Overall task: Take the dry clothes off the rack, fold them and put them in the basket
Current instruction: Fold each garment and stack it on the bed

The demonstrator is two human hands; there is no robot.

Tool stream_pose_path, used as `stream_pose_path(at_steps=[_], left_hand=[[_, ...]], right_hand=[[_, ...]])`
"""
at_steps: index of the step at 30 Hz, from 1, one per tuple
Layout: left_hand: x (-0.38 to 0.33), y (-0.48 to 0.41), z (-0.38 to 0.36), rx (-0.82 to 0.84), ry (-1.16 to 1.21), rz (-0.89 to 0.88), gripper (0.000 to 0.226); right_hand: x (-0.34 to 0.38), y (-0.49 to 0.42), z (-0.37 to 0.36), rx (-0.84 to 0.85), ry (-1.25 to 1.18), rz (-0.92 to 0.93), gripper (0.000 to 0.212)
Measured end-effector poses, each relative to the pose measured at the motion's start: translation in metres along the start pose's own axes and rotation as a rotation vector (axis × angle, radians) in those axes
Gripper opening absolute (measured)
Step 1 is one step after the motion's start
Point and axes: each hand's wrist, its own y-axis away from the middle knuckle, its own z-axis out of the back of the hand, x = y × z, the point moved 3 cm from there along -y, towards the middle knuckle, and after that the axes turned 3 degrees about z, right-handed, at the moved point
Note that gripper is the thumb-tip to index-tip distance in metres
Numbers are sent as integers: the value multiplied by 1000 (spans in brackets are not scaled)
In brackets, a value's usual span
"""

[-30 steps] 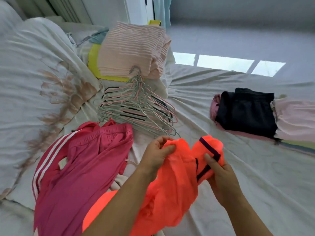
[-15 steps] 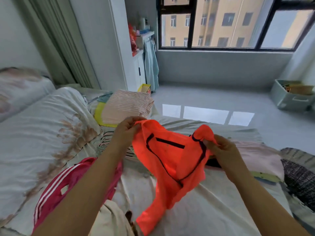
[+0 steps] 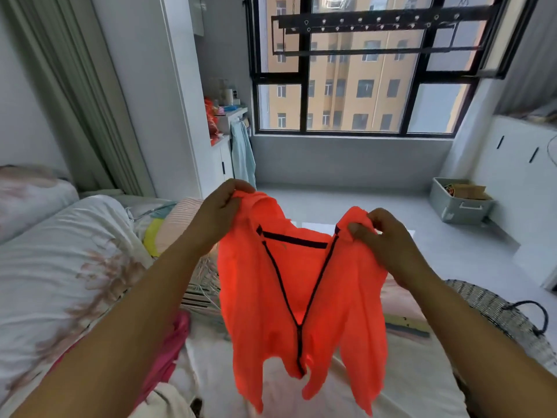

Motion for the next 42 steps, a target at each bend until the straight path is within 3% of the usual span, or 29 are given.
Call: stream_pose_path(at_steps=[3,6,9,12,16,20,22,25,27,29,33,36,39,42], left_hand=[[-2,15,8,106,200,148,43],[-4,36,9,263,321,258,26],[1,39,1,331,366,374,24],[35,26,-22,354,211,425,33],[121,9,-79,386,-21,515,30],[217,-17,-144,412,-192,528,20],[259,-34,-171,350,-185,562,29],[308,-38,-205,197,-137,635,46],[338,-9,-223,160,-126,642,33],[365,48,-244,318,-108,662,21],[403,179,-287,772,-83,785,24],[417,231,-299,838,-99,855,36],[431,251,-302,851,-124,869,63],[442,257,-307,859,-124,859,68]], right_hand=[[5,12,16,75,-97,-64,16],[-3,35,19,232,-241,-210,11],[-15,45,19,302,-282,-260,18],[-43,36,5,331,-236,-319,13],[-118,22,-40,380,-83,-453,8],[-211,-1,-93,342,-7,-622,11],[-249,-21,-114,254,-3,-667,8],[-299,-35,-142,110,-30,-694,28],[-330,-19,-162,95,11,-714,16],[-360,20,-193,190,6,-830,6],[-410,110,-266,479,19,-1038,29],[-434,136,-303,527,87,-1074,35],[-445,137,-328,569,160,-1107,39],[-449,126,-343,570,102,-1199,38]])
